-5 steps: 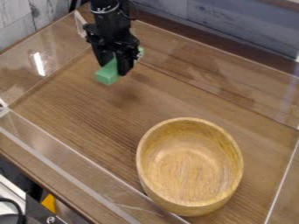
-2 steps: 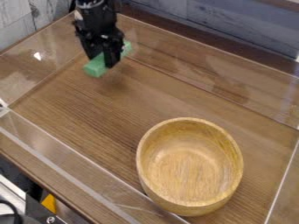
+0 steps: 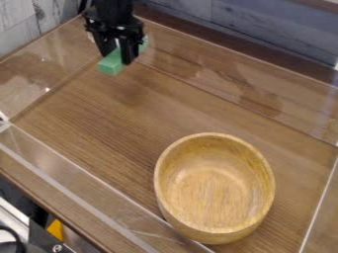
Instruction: Put the green block in the brown bowl
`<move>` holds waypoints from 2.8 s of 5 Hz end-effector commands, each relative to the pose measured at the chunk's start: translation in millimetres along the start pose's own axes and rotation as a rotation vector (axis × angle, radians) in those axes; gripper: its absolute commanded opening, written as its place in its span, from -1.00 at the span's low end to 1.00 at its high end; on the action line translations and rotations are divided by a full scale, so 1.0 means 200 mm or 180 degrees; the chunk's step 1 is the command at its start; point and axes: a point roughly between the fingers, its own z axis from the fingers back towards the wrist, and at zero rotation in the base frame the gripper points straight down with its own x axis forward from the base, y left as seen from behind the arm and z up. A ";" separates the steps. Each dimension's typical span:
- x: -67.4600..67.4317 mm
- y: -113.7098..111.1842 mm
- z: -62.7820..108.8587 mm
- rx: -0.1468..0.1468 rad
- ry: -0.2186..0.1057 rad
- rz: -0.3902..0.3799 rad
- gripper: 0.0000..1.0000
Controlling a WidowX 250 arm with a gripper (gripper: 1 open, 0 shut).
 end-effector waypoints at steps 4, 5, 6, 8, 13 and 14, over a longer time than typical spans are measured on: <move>0.01 -0.09 -0.01 0.0048 -0.0196 0.0179 -1.00; 0.04 -0.14 -0.05 0.0028 -0.0193 0.0083 -1.00; 0.07 -0.09 0.00 0.0017 -0.0186 0.0097 -1.00; 0.11 0.00 0.09 -0.0010 -0.0177 0.0093 -1.00; -0.54 -0.99 0.17 -0.0352 0.0207 -0.0945 -1.00; -0.62 -1.24 0.10 -0.0341 0.0237 -0.1066 -1.00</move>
